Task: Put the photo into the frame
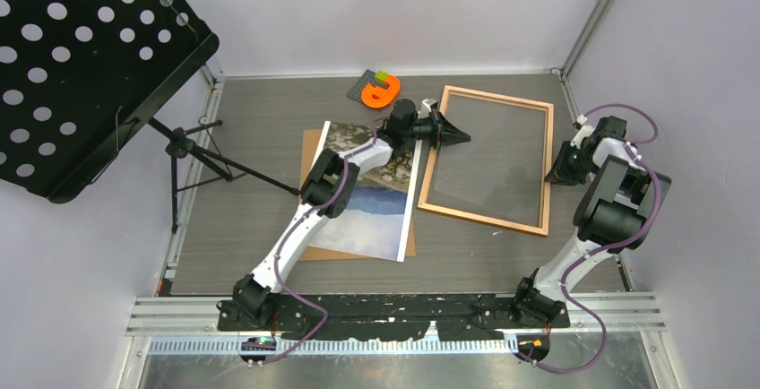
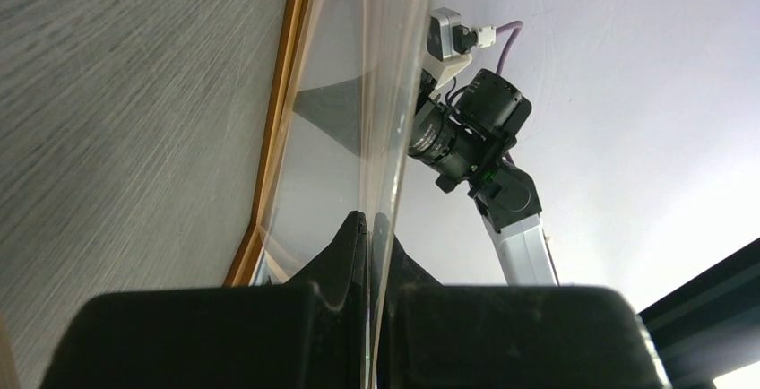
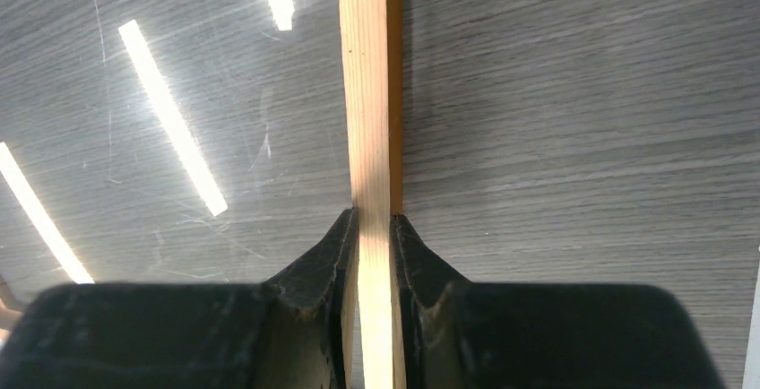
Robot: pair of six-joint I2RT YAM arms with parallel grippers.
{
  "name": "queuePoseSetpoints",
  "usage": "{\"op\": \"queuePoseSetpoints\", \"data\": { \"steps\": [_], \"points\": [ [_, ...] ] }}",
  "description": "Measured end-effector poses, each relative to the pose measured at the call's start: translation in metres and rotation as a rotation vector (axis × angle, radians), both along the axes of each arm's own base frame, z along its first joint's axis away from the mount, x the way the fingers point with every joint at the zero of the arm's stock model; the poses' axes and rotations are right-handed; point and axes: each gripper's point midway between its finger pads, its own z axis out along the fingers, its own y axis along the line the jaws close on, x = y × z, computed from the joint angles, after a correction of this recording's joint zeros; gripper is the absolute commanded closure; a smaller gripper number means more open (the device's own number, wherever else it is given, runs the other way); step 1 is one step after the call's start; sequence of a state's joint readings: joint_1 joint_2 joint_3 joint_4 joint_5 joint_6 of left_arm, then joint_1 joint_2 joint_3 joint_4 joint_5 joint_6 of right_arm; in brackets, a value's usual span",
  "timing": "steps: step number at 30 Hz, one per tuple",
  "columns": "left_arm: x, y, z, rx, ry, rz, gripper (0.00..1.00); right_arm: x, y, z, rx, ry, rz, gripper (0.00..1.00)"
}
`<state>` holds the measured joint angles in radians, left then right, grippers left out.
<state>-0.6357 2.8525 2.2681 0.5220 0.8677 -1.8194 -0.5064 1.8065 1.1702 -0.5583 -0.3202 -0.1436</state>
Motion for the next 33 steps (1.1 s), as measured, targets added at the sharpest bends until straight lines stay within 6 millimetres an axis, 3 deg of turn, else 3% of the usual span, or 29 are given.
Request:
{"op": "queuePoseSetpoints", "data": {
  "steps": [33],
  "points": [
    [-0.008,-0.006,0.019,0.006,0.008,-0.035,1.0,0.0,0.0,0.0,0.0,0.001,0.001,0.94]
  ]
}}
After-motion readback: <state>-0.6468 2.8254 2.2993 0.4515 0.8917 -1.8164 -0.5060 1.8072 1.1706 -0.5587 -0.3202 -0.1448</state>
